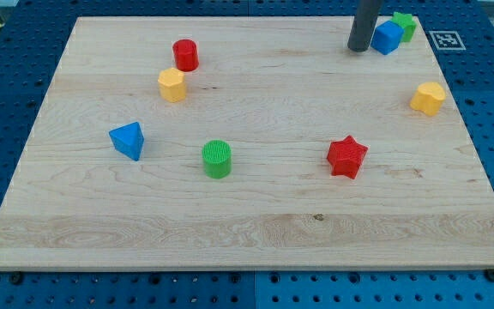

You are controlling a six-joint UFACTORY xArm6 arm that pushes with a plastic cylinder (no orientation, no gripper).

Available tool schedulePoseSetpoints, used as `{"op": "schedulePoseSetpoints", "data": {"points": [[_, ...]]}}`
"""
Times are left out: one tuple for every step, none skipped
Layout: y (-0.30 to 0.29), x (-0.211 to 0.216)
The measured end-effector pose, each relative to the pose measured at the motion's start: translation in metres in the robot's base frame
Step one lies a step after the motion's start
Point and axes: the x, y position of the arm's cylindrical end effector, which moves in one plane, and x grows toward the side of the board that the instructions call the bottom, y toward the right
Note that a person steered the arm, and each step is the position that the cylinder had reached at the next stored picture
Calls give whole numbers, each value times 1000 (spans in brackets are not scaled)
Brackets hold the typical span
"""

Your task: Place the cube below the green star

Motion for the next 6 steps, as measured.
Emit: {"op": "schedulePoseSetpoints", "data": {"points": [[18, 0], [50, 0], [51, 1], [9, 22], [-43, 36], [-53, 39]]}}
